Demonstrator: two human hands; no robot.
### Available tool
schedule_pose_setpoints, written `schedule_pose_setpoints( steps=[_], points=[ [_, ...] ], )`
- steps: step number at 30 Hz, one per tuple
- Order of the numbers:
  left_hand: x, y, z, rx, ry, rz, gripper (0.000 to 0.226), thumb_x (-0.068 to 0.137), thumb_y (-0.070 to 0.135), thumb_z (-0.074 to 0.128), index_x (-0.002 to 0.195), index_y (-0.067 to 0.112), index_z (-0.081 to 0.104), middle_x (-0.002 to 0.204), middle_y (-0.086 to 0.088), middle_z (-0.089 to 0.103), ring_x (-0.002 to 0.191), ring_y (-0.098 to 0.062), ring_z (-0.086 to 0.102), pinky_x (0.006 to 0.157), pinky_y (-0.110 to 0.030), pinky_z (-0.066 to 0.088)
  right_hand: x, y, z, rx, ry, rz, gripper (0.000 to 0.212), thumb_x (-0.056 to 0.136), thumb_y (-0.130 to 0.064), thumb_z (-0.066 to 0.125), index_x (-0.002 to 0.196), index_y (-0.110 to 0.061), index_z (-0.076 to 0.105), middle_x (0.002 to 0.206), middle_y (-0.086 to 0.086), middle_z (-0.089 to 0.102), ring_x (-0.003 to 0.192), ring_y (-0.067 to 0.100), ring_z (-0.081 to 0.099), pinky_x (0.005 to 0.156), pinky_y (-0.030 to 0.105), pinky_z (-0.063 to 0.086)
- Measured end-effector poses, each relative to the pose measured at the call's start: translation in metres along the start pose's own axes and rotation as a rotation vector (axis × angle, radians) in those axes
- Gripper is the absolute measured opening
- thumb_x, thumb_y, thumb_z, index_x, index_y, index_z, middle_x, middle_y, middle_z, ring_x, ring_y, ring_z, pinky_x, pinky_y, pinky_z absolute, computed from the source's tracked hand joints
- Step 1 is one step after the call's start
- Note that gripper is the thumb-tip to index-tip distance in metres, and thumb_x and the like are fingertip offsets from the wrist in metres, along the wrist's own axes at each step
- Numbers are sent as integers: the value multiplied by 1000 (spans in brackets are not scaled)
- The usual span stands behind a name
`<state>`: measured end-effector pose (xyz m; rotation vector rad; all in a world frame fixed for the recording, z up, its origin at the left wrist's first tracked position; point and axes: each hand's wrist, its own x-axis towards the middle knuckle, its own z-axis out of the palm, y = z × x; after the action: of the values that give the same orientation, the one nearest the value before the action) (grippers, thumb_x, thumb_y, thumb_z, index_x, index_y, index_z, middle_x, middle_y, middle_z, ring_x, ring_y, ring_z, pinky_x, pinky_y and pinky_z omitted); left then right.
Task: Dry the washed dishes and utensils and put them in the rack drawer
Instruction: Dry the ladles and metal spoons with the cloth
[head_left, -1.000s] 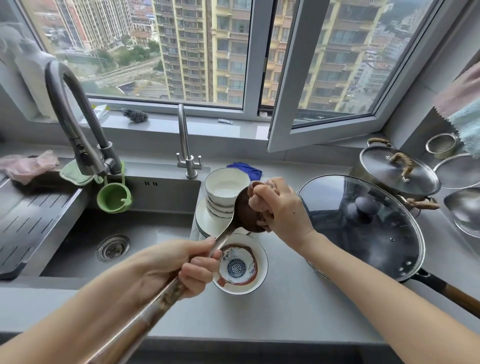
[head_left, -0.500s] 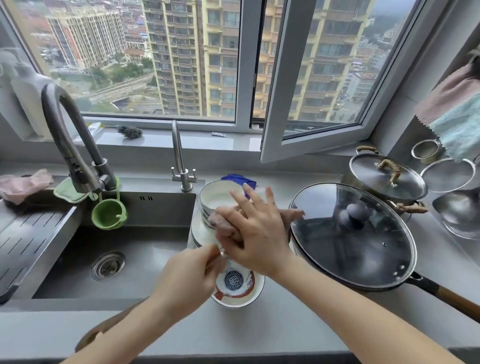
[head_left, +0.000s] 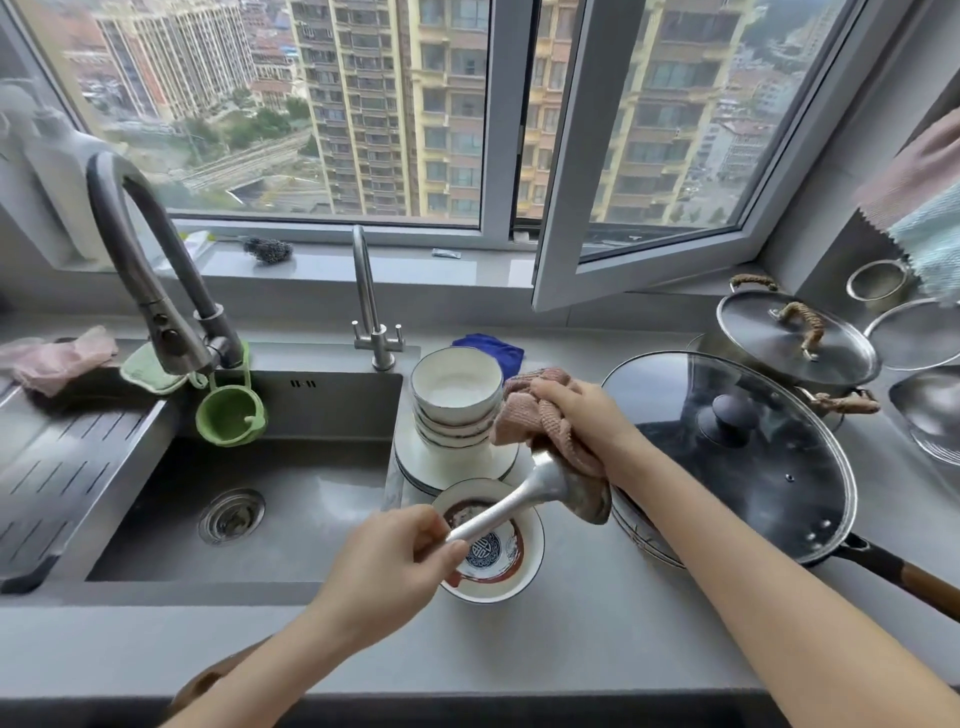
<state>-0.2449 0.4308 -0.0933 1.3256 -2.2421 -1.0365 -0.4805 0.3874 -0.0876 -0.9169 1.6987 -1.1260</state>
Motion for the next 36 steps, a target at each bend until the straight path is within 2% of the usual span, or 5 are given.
schedule_pose_setpoints(
  steps=[11, 14, 19, 25, 36],
  points=[
    [0, 4, -4, -337, -71, -80, 20, 88, 5, 61, 69, 7, 54, 38, 10, 52, 33, 1, 44, 40, -10, 29, -24, 23, -15, 551, 125, 120, 32, 91, -42, 54, 101, -14, 65, 97, 12, 70, 90, 23, 66, 82, 37, 54],
    [5, 7, 1, -281, -54, -55, 20, 89, 8, 60, 70, 7, 54, 38, 12, 50, 32, -1, 46, 39, -11, 30, -47, 32, 4, 278, 389, -245, 32, 81, -61, 57, 98, -34, 59, 84, -4, 64, 69, 17, 60, 64, 35, 51],
    [24, 11, 12, -121, -9, 107, 20, 81, 27, 60, 72, 9, 59, 50, 5, 56, 46, -2, 44, 47, -30, 41, -66, 31, 38, -948, 421, -1051, 23, 75, -42, 62, 92, -28, 70, 86, -4, 67, 85, 23, 62, 100, 48, 38],
    [27, 27, 12, -374, -226, -14, 15, 76, 10, 66, 90, 6, 61, 56, 11, 53, 42, -4, 46, 54, -38, 49, -40, 13, 15, -1029, 363, -1138, 29, 77, -42, 52, 59, -20, 55, 44, -1, 53, 41, 25, 51, 56, 29, 42],
    [25, 23, -10, -12, -104, 48, 24, 70, 35, 60, 67, 13, 53, 51, 7, 43, 51, -15, 41, 53, -35, 37, -50, 12, 43, -914, 461, -1101, 26, 76, -42, 55, 61, -21, 57, 45, -2, 54, 43, 24, 50, 56, 29, 37]
  ],
)
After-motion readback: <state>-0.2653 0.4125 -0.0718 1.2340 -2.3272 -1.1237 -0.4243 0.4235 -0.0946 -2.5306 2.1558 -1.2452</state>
